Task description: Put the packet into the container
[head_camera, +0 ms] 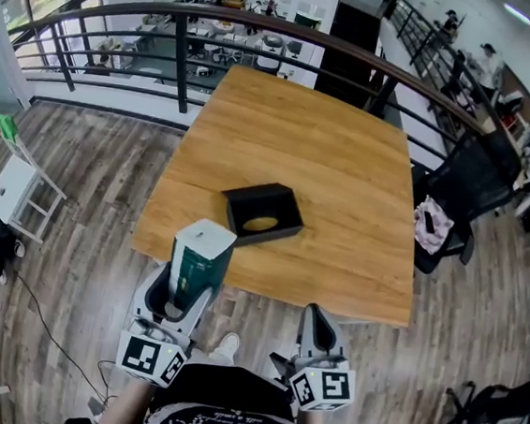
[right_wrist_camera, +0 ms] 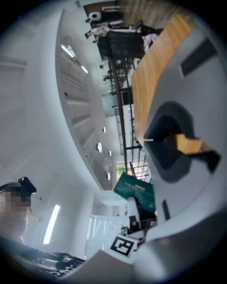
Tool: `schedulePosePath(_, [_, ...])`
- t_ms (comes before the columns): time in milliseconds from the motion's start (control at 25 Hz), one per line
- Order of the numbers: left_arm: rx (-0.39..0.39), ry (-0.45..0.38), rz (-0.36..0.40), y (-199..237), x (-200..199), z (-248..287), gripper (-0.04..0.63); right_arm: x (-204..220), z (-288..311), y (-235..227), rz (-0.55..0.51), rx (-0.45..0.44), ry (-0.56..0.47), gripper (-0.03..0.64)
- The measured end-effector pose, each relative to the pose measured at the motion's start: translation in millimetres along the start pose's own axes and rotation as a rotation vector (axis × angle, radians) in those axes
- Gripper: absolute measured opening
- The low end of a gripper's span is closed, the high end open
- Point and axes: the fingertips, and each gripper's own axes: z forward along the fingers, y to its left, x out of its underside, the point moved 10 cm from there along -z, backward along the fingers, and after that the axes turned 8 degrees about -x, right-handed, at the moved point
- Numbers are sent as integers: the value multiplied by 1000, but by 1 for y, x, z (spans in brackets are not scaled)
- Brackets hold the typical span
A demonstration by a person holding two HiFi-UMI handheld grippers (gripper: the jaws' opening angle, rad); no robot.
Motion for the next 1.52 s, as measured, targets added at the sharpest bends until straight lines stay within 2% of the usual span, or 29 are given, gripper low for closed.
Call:
schedulePosePath(440, [-13,-19,16,-7,-5,-3,341,-1,-2,-12,6,-3,-22,34])
schedulePosePath(640, [-12,-17,20,-23,-6,15,341,-5,-3,-35,17,4,-20,34])
schedulePosePath(920, [9,-11,16,-22,-4,36,341,-4,5,-44,23,28,-12,35])
schedulePosePath(1520, [33,5,-4,19,-14,143,341,-33,101,-74,11,54,5,34])
